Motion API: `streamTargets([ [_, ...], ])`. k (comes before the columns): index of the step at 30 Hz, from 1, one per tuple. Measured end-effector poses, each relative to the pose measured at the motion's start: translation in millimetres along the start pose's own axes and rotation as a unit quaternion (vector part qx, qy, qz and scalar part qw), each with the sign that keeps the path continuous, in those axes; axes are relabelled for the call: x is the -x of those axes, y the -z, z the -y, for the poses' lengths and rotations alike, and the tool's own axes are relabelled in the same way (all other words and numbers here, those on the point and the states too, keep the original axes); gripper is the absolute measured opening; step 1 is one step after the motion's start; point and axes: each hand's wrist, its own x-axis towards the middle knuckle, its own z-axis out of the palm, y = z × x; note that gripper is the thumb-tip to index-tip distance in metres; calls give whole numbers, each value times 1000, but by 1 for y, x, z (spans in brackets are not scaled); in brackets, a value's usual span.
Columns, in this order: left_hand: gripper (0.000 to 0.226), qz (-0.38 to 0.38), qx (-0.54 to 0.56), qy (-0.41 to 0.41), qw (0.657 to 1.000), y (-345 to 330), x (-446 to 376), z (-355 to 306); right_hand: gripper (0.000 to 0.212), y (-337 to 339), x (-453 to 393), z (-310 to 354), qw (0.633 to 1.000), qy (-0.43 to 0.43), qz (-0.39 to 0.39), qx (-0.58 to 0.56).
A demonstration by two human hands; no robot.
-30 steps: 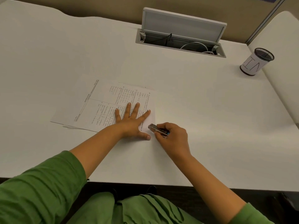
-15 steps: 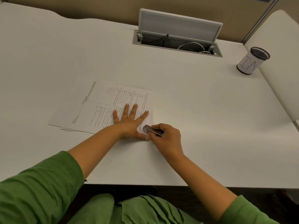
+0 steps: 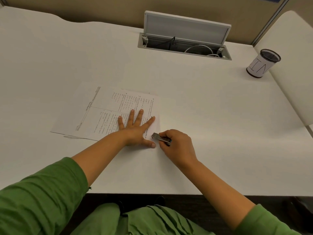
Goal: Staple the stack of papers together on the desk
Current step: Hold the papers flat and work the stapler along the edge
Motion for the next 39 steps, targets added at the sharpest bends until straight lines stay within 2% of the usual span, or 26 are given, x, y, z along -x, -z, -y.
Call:
streamTargets([
  [5,106,0,-4,1,1000,1,0,-1,17,-4,-7,9,994,86,12,67],
  [8,106,0,-7,2,1000,0,0,-1,17,-7,-9,7,997,72,-1,40],
  [10,106,0,-7,2,1000,0,0,-1,17,-10,-8,4,997,-34,-13,-65],
  [11,105,0,-7,1,1000,1,0,-1,16,-11,-9,4,981,-115,-23,-154],
  [13,105,2,-7,1,1000,1,0,-1,14,-10,-12,5,911,-252,-54,-323],
  [14,105,3,-7,2,1000,1,0,-1,14,-10,-13,3,888,-279,-67,-359],
  [15,105,5,-8,2,1000,1,1,-1,14,-8,-14,1,885,-282,-69,-363],
  [18,106,8,-9,2,1000,1,1,-1,9,-2,-8,-1,941,-207,-32,-264],
  [21,107,5,-4,1,1000,1,1,0,16,-3,-1,-1,991,-83,-3,-109],
  [24,108,6,1,-1,1000,1,1,-1,19,-3,-4,2,1000,14,5,13],
  [28,108,5,-1,0,1000,1,0,-1,17,-5,-10,9,997,66,9,45],
  [30,108,5,-2,0,1000,1,0,-1,16,-8,-11,10,997,65,3,44],
  [31,108,5,-3,1,1000,1,0,-1,17,-10,-10,8,999,40,-4,22],
  [33,108,7,-10,3,1000,1,0,-1,17,-13,-7,4,991,-85,-16,-105],
  [35,108,7,-13,3,1000,1,0,-1,14,-13,-4,4,948,-200,-22,-246],
  [39,108,10,-14,5,1000,1,0,-1,10,-11,-6,4,893,-264,-34,-363],
])
